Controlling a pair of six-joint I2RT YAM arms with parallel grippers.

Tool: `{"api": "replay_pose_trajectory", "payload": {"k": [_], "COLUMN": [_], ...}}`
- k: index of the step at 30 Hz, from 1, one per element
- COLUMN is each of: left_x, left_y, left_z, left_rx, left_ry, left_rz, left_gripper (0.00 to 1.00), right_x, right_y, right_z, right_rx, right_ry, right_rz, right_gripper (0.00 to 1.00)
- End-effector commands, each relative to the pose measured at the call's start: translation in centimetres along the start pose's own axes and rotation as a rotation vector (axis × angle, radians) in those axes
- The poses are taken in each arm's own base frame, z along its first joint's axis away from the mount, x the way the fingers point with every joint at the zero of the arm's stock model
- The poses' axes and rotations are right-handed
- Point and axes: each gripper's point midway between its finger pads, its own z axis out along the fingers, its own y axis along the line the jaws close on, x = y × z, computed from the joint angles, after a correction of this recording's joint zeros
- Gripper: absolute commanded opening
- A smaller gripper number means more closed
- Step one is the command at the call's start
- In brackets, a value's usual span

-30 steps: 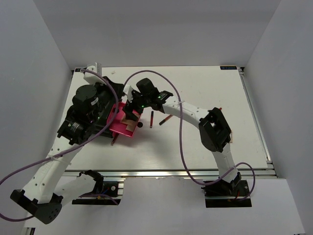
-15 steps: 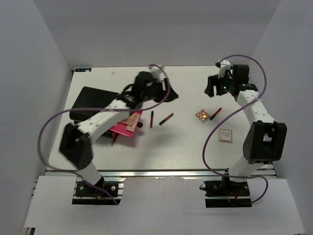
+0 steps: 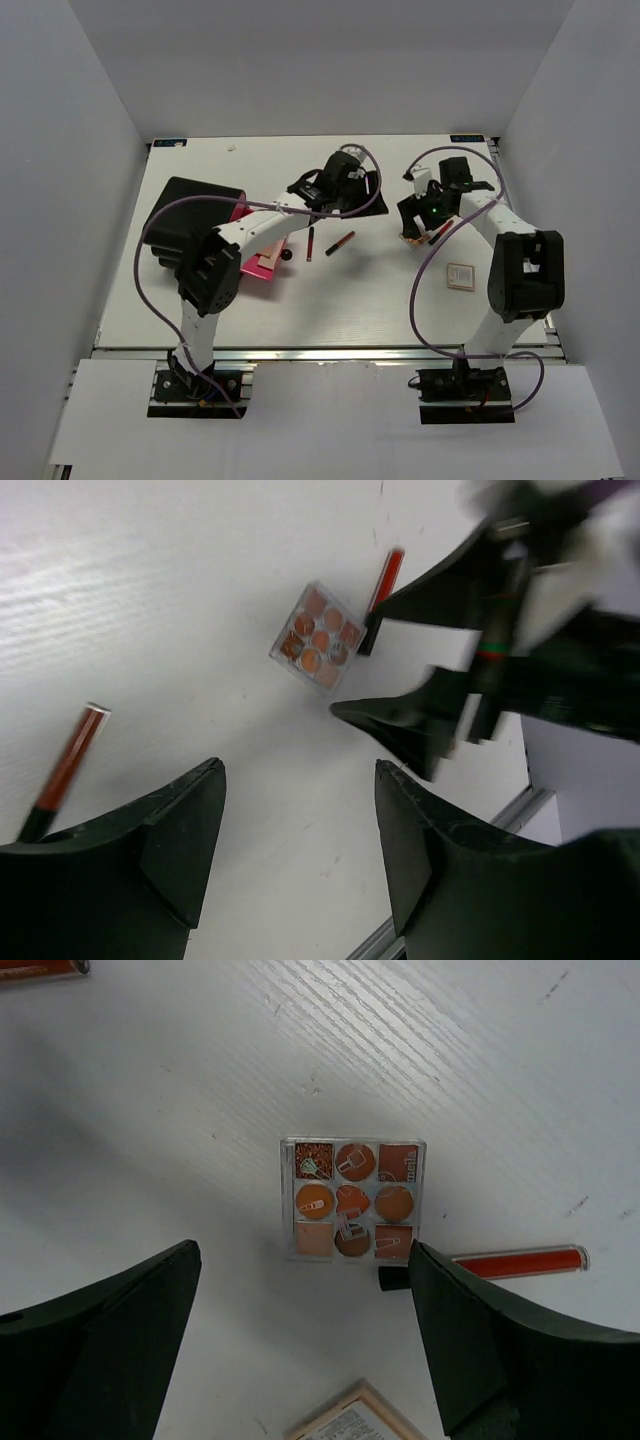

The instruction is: Organize the makeup

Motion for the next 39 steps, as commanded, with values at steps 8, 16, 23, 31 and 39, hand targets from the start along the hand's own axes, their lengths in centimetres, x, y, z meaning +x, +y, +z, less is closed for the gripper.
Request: {"api": "replay_pose_trajectory", "payload": {"k": [8, 16, 23, 31, 39], "left_x": [-8.6, -7.7, -9.0, -10.5, -9.6], "left_y": [-1.5, 1.3, 1.4, 2.1, 3.3], "left_z": [-16.2, -20.9, -25.7, -33.6, -36.4], "left_rx": [-0.122, -0.196, -0.238, -0.309, -0.321], "left_ry": [-0.440, -0.508, -0.610, -0.802, -0.866], "left_rz": [0.101, 0.084, 0.104, 0.104, 0.054], "left_gripper": [0.74, 0.79, 0.80, 0.85, 0.86], "right_x": [1.1, 2.3, 3.9, -3.6, -15.1], "right_y": [-4.3, -4.1, -2.8, 5.0, 22.1], "right_z": [4.6, 6.6, 7.4, 5.7, -0.1], "right_rx": [0.175, 0.148, 0.088, -0.215, -0.526], "right_ry": [0.156, 0.209, 0.260, 0.025, -0.326], "right_rz": [-0.045, -0.035, -0.050, -0.162, -0.369], "right_gripper": [0.89, 0.86, 0.43, 0.00, 0.00]}}
